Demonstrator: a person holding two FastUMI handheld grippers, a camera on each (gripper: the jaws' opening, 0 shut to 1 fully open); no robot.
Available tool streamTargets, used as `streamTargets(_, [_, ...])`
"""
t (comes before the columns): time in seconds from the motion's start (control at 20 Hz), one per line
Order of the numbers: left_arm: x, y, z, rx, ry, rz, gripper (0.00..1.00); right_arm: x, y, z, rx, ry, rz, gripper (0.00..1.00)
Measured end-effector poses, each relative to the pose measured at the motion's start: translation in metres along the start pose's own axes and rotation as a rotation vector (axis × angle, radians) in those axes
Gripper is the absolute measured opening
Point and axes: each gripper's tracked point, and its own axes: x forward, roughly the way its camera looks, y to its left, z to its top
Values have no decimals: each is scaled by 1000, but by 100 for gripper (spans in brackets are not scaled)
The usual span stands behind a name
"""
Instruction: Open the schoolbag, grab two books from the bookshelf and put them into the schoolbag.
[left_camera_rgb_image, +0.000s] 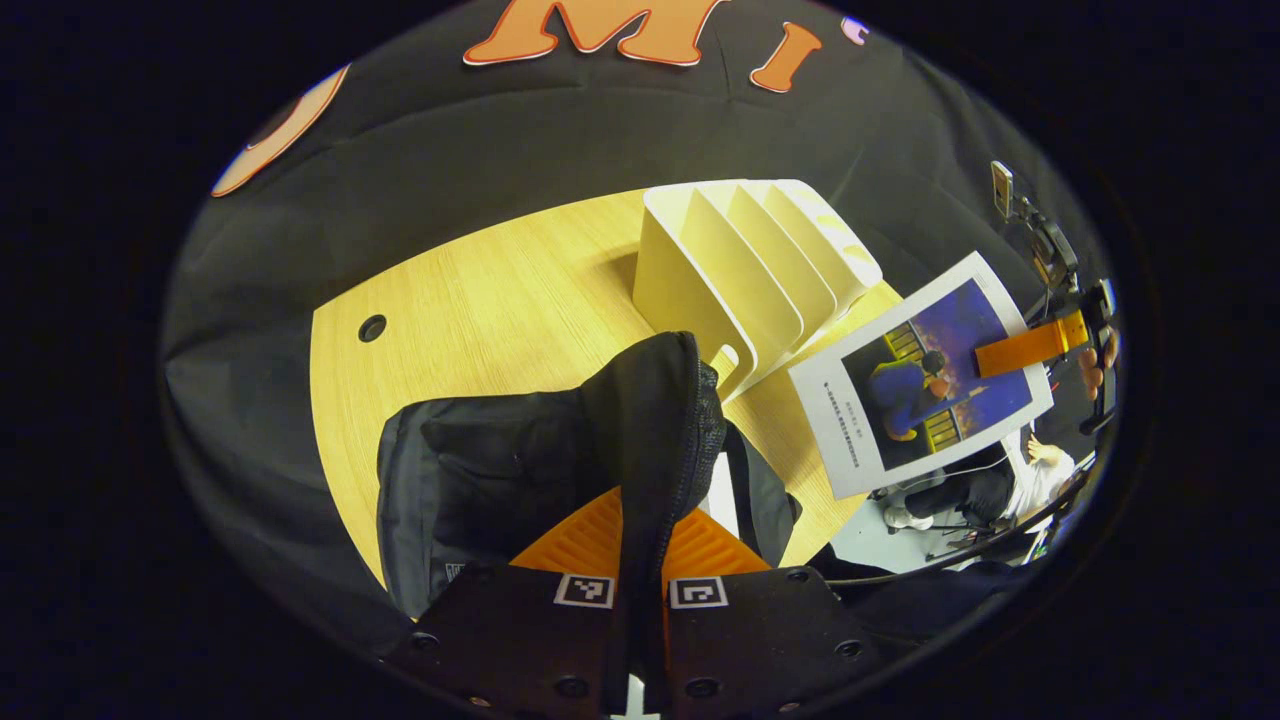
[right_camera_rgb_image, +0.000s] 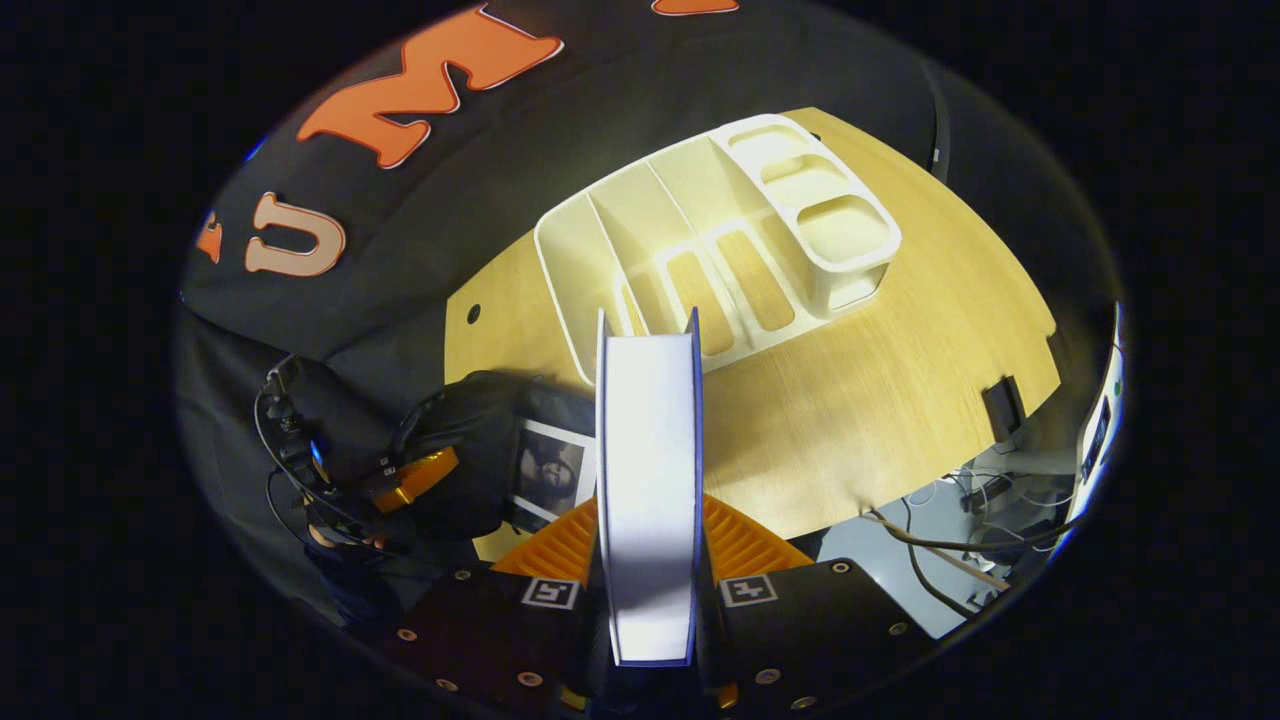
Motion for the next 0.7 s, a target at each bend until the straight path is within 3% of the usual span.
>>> streamTargets(0.3, [-2,0,5,-11,-21,-4,6,14,42,-19,53,-34,193,36])
streamTargets(0.7, [-13,6,17,5,-38,1,6,41,62,-36,90,-23,289,35])
